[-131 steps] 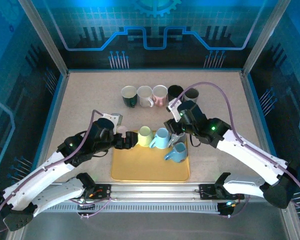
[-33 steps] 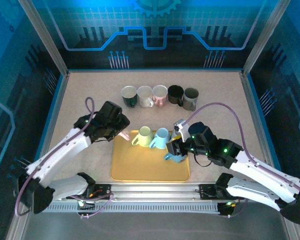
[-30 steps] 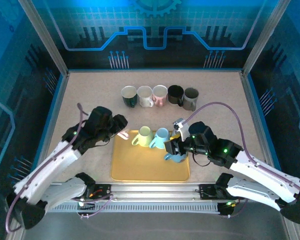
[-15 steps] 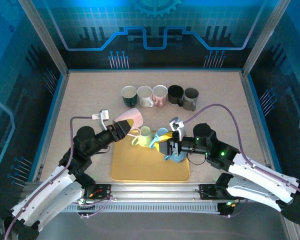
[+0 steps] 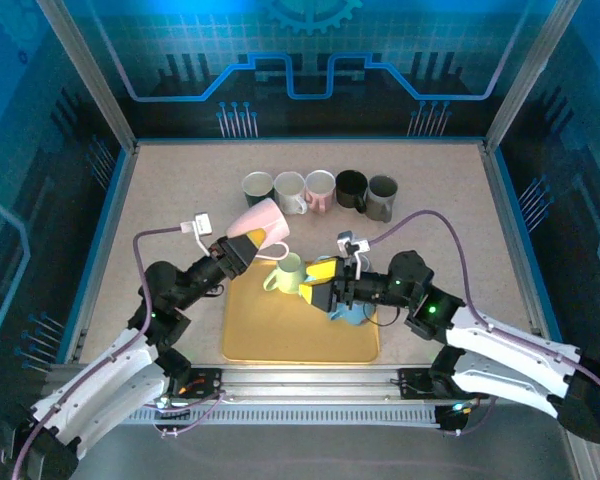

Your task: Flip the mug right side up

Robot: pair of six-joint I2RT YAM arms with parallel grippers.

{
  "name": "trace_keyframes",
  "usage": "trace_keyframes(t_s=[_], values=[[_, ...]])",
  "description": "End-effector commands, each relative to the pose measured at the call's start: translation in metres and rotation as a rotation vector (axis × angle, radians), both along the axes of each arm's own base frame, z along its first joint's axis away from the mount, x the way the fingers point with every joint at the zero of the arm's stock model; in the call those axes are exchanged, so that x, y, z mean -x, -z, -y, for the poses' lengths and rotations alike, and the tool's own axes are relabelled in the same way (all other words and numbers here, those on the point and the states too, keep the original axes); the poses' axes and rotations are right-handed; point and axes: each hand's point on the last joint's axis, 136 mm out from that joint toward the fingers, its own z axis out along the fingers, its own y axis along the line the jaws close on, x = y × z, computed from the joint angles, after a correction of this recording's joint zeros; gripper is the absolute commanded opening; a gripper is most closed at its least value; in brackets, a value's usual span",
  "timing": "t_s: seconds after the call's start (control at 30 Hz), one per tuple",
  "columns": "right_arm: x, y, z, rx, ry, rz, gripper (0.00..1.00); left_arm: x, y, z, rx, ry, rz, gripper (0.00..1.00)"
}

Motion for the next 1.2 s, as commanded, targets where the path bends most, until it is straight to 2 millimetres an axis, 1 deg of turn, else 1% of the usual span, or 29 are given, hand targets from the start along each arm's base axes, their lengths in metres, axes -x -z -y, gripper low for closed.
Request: trace_keyframes(t_s=[0.0, 0.2, 0.33, 0.4, 0.47, 0.57, 0.6, 0.67, 0.73, 0.77, 0.87, 1.03, 1.17], values=[[-0.005, -0.032, -0.007, -0.111, -0.026, 0.006, 0.77, 0.016, -0.036, -0.003, 0.096, 0.042, 0.133, 0.46], [-0.021, -0.044, -0.028, -0.125, -0.08, -0.035, 0.77, 0.022, -0.038, 0.005, 0.086, 0.107, 0.134, 0.48], [-0.031, -0.049, -0.04, -0.135, -0.105, -0.053, 0.77, 0.024, -0.039, 0.007, 0.092, 0.126, 0.13, 0.48], [-0.038, -0.049, -0.045, -0.143, -0.107, -0.07, 0.72, 0.026, -0.038, 0.008, 0.093, 0.136, 0.131, 0.47], [-0.042, -0.053, -0.048, -0.163, -0.112, -0.076, 0.61, 0.027, -0.038, 0.009, 0.09, 0.145, 0.13, 0.47], [-0.049, -0.055, -0.052, -0.186, -0.113, -0.101, 0.38, 0.03, -0.036, 0.011, 0.086, 0.163, 0.132, 0.46], [-0.05, -0.055, -0.053, -0.19, -0.114, -0.11, 0.27, 0.03, -0.036, 0.012, 0.086, 0.165, 0.131, 0.46], [-0.052, -0.055, -0.055, -0.188, -0.114, -0.12, 0.13, 0.031, -0.036, 0.011, 0.088, 0.165, 0.134, 0.46], [-0.054, -0.055, -0.056, -0.186, -0.111, -0.126, 0.02, 0.031, -0.033, 0.012, 0.087, 0.164, 0.129, 0.46], [-0.054, -0.055, -0.056, -0.184, -0.108, -0.129, 0.0, 0.031, -0.033, 0.012, 0.089, 0.166, 0.129, 0.46], [-0.055, -0.054, -0.056, -0.173, -0.103, -0.133, 0.0, 0.03, -0.03, 0.012, 0.087, 0.166, 0.121, 0.48], [-0.055, -0.055, -0.053, -0.161, -0.087, -0.122, 0.0, 0.029, -0.025, 0.013, 0.086, 0.165, 0.102, 0.61], [-0.054, -0.053, -0.05, -0.149, -0.073, -0.115, 0.0, 0.029, -0.021, 0.015, 0.079, 0.178, 0.082, 0.66]])
